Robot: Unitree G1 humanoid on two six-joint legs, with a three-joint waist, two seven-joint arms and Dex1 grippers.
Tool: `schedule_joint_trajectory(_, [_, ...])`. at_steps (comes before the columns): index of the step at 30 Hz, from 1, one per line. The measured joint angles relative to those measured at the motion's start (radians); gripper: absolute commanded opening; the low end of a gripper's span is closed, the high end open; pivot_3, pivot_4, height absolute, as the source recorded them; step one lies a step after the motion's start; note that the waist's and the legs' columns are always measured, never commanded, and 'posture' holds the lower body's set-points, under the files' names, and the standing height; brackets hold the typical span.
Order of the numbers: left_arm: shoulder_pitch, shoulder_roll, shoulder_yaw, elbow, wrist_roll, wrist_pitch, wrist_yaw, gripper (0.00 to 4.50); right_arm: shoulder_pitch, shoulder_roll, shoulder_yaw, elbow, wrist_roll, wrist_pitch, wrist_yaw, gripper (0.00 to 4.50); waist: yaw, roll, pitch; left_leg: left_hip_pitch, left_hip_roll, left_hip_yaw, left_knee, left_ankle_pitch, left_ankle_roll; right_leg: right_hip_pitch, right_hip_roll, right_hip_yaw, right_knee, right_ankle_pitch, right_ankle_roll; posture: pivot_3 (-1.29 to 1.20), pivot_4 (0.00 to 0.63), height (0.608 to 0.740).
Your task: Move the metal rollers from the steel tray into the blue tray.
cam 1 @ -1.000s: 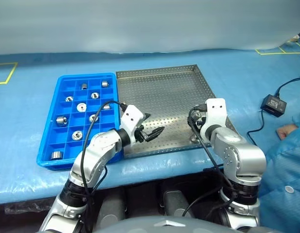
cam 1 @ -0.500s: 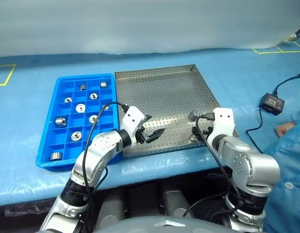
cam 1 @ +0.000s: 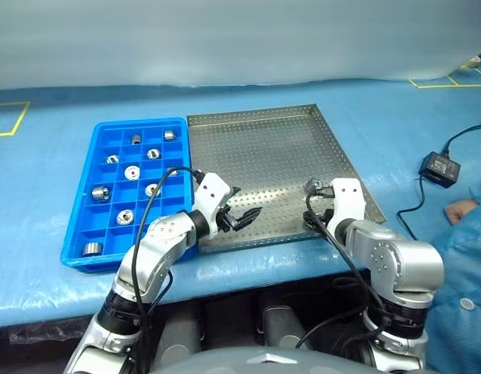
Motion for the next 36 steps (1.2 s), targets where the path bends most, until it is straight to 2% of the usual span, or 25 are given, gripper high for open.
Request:
schedule_joint_trajectory(1, [0.000,0.000,0.000,0.000,0.000,0.000,0.002,3.82,-0.001,-0.003,0.004,-0.001,0.002,0.003,0.000,1.62,0.000,0.000,0.000,0.000,0.000,0.000,0.000,0.000,0.000,0.000,0.000,0.000,0.000,0.000,0.000,-0.13,0.150,0.740])
schedule_joint_trajectory(12, [0.000,0.012,0.001,0.000,-0.001,0.000,0.013,3.82,-0.003,0.020,0.016,-0.001,0.012,-0.009,0.004,1.63,-0.001,0.000,0.000,0.000,0.000,0.000,0.000,0.000,0.000,0.000,0.000,0.000,0.000,0.000,0.000,-0.12,0.150,0.740])
schedule_joint_trajectory(16, [0.009,0.038,0.036,-0.014,-0.006,0.010,0.014,3.82,-0.017,0.066,0.025,-0.023,0.046,-0.059,0.028,1.63,-0.004,0.001,0.000,0.000,0.000,0.000,0.000,0.000,0.000,-0.001,0.001,0.000,0.001,0.000,0.000,-0.10,0.150,0.740])
schedule_joint_trajectory(21, [0.042,0.096,0.092,-0.093,-0.013,0.065,0.018,3.82,-0.052,0.099,0.097,-0.046,0.106,-0.170,0.071,1.63,0.002,0.001,0.000,0.000,0.001,0.000,0.000,0.000,0.000,-0.001,0.001,0.000,0.001,0.000,0.000,-0.03,0.150,0.740])
schedule_joint_trajectory(25, [0.051,0.139,0.165,-0.173,-0.020,0.144,0.049,3.82,-0.093,0.134,0.158,-0.010,0.171,-0.224,0.132,1.63,0.014,0.001,0.000,0.000,0.001,0.000,0.001,0.000,0.000,-0.001,0.001,0.000,0.001,0.000,0.000,0.04,0.150,0.740])
schedule_joint_trajectory(30, [0.119,0.184,0.323,-0.376,-0.061,0.339,0.115,3.82,-0.162,0.133,0.309,0.079,0.238,-0.314,0.225,1.63,0.032,0.000,0.000,0.000,0.001,-0.001,0.000,0.000,0.000,0.000,0.001,0.000,0.001,0.000,0.000,0.17,0.150,0.740])
schedule_joint_trajectory(36, [0.244,0.217,0.483,-0.623,-0.079,0.511,0.210,3.82,-0.259,0.172,0.392,0.229,0.253,-0.426,0.268,1.63,0.098,-0.001,0.000,0.001,0.001,-0.002,0.000,0.001,-0.001,0.000,0.002,-0.001,0.000,0.000,0.000,0.29,0.150,0.740])
